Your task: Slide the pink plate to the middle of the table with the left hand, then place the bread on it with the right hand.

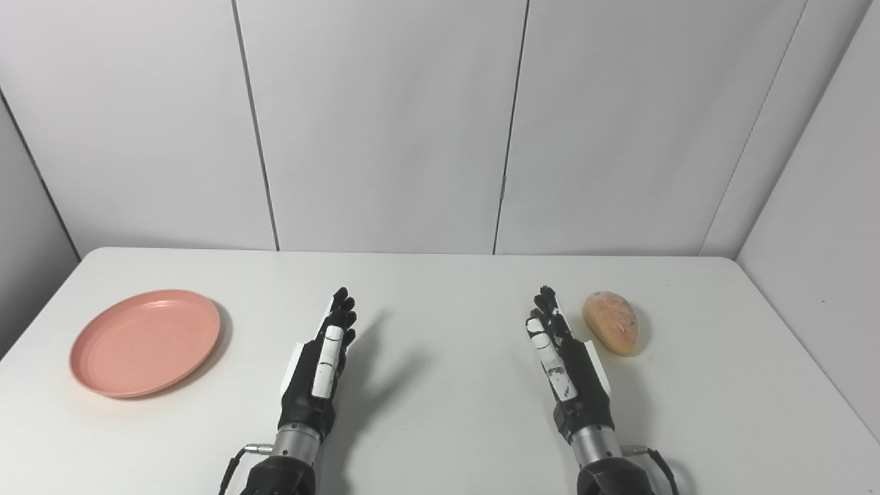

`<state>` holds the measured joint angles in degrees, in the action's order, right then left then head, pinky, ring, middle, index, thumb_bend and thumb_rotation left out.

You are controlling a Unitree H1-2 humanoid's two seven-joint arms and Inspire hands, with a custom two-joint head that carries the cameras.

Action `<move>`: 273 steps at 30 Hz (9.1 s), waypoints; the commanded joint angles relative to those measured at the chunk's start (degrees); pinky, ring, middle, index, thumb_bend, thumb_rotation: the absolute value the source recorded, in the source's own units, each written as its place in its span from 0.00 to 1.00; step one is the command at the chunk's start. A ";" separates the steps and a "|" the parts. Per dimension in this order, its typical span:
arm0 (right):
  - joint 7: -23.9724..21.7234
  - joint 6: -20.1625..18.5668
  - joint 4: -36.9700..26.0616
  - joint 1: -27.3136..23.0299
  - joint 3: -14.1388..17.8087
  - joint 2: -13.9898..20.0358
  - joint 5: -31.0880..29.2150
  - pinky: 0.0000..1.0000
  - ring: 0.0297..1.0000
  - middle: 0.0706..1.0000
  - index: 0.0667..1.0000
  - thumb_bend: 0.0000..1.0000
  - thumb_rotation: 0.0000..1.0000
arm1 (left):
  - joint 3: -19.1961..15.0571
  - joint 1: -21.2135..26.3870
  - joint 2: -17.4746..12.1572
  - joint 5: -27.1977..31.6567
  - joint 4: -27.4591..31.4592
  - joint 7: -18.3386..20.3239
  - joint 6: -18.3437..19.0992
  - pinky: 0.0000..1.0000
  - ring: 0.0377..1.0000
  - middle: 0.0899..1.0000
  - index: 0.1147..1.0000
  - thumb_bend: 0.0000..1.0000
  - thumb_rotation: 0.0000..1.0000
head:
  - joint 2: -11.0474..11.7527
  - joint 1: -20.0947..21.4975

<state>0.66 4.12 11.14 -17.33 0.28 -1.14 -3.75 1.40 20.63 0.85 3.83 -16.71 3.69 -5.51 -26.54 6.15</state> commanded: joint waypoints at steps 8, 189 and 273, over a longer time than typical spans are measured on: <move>-0.53 1.68 -0.58 -1.65 0.17 0.22 0.08 1.00 1.00 1.00 1.00 0.61 0.82 | -0.08 1.72 0.46 0.84 2.01 0.47 -0.69 1.00 1.00 1.00 1.00 0.75 1.00 | -0.18 0.03; -9.53 0.15 -5.70 2.49 3.45 5.83 -7.84 1.00 1.00 1.00 1.00 0.41 0.90 | -18.20 10.43 -23.33 0.92 -24.17 -14.49 -14.35 1.00 0.96 0.94 0.90 0.74 1.00 | 10.18 -31.93; -6.63 -0.42 -6.40 2.25 2.76 4.71 -5.63 1.00 0.98 0.98 0.99 0.52 0.82 | -7.10 14.27 -7.93 3.98 -24.14 -2.38 -10.65 0.94 0.94 0.93 0.89 0.76 1.00 | 6.00 -23.68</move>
<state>-5.81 0.08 5.62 -13.08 2.97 3.59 -9.72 -6.33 33.60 -7.76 8.28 -41.00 0.24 -14.70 -20.48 -17.67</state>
